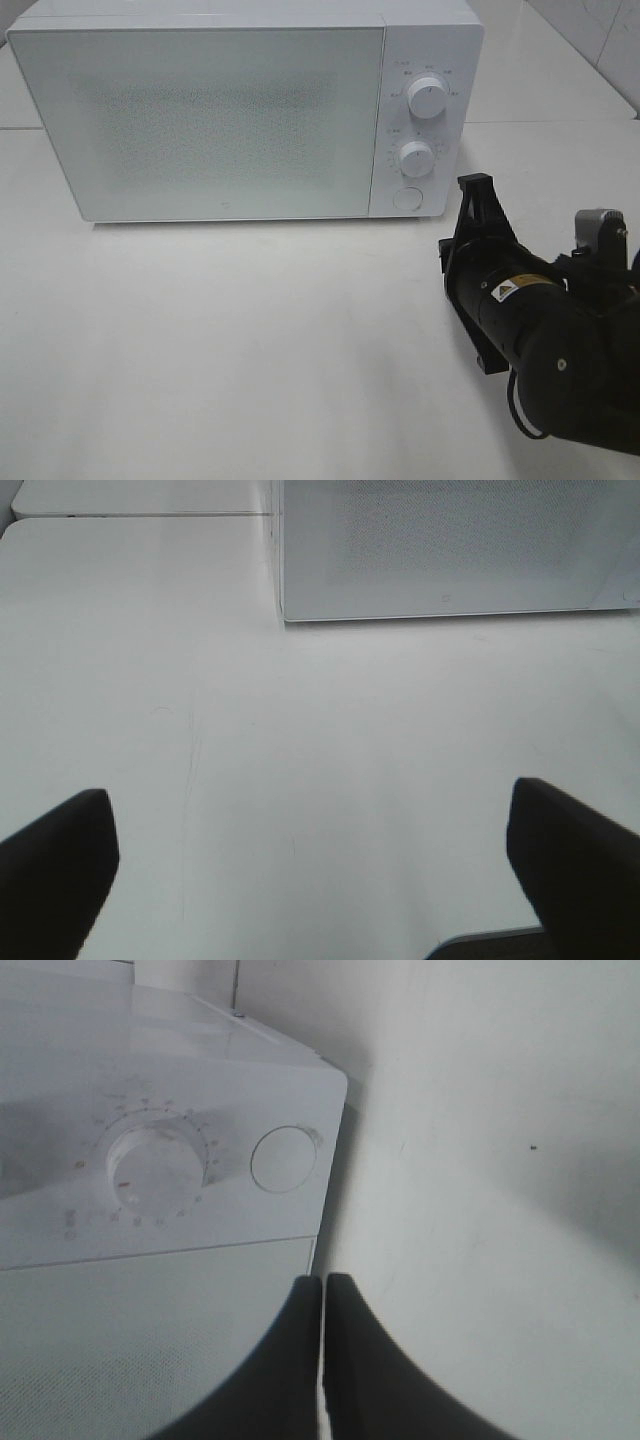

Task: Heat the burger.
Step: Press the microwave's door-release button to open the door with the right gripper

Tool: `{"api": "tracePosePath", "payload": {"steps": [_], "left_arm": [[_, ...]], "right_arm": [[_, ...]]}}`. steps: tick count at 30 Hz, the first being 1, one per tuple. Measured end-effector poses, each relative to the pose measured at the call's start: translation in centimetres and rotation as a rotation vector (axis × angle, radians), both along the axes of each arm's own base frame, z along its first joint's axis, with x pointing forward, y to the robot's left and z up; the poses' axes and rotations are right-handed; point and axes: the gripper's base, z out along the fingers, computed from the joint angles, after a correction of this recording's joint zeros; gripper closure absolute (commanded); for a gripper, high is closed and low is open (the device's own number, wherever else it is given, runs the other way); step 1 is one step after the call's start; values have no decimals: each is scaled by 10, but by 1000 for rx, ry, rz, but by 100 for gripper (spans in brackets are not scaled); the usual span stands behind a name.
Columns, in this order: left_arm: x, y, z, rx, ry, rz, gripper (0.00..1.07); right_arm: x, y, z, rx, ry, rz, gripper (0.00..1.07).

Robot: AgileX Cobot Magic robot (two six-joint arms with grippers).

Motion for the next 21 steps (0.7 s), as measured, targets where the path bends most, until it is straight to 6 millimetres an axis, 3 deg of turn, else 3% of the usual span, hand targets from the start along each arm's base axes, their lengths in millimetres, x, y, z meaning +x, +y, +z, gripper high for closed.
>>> {"api": "tracePosePath", "payload": {"steps": [7,9,21], "left_arm": [[0,0,0,0,0,0,9],[0,0,0,0,0,0,9],[0,0,0,0,0,0,9]], "right_arm": [[24,2,-3,36,-16,8,107],[39,5,-7,61,-28,12,107],[71,6,-23,74,-19,6,107]]}}
